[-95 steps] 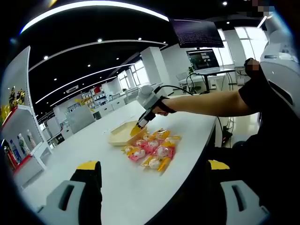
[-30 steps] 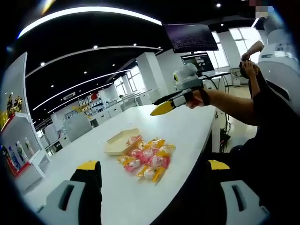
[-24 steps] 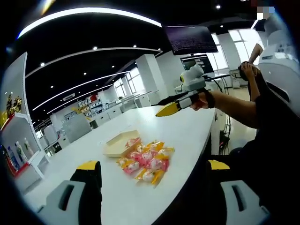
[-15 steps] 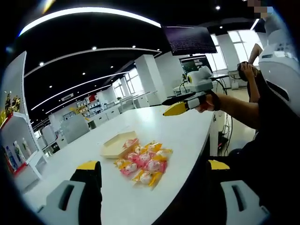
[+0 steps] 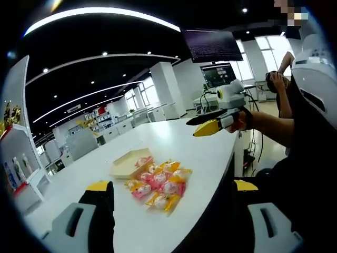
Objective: Pick up the marshmallows scattered on the table and place them into the bowl on the table
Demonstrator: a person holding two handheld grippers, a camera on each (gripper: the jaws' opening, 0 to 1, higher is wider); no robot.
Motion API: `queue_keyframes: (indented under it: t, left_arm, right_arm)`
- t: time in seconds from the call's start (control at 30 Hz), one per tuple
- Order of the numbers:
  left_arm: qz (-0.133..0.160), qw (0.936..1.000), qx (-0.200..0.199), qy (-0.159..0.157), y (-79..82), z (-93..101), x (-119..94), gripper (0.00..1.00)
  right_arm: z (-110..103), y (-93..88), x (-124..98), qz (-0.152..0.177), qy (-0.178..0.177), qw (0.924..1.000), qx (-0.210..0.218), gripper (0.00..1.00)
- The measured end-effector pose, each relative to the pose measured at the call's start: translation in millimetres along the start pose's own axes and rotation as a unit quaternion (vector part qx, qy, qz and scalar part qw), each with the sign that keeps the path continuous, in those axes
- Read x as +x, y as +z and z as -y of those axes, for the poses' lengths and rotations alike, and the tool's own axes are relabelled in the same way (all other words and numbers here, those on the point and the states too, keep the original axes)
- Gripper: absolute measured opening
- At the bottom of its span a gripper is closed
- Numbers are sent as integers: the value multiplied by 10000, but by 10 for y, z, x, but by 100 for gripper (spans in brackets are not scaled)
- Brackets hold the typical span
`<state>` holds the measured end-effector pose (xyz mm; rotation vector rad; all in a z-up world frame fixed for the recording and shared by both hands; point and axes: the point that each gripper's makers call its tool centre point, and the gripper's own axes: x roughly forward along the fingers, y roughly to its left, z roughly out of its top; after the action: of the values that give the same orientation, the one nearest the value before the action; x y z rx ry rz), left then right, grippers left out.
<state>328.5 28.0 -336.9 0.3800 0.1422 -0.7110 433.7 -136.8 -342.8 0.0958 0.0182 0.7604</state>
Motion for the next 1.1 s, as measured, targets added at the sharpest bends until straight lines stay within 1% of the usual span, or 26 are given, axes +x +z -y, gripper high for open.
queue_keyframes:
  t: [0.13, 0.23, 0.4, 0.5, 0.6, 0.73, 0.9, 1.1]
  left_arm:
    - [-8, 10000, 9, -16, -9, 18, 5, 91]
    - [-24, 10000, -1, -18, -26, 19, 6, 90]
    - [-57, 10000, -15, -2, -52, 16, 0, 90]
    - [-16, 10000, 7, -47, -22, 44, -17, 90]
    - [10, 10000, 41, -59, -1, 48, -22, 90]
    - [-30, 10000, 29, -40, -24, 34, -12, 90]
    - [-35, 10000, 42, -55, -25, 45, -9, 90]
    - [-46, 10000, 54, -69, -32, 46, -3, 90]
  right_arm:
    - [-58, -83, -53, -40, 119, 9999, 83, 97]
    - [-32, -133, -102, -80, 111, 9998, 130, 97]
    - [14, -136, -187, -64, 60, 9998, 195, 97]
    - [59, -159, -214, -67, 9, 9997, 218, 97]
    - [74, -175, -226, -70, -26, 9997, 222, 97]
    - [67, -225, -221, -151, -24, 9996, 229, 97]
    - [53, -220, -213, -176, -18, 9997, 146, 97]
    - [45, -216, -208, -165, -4, 9997, 151, 97]
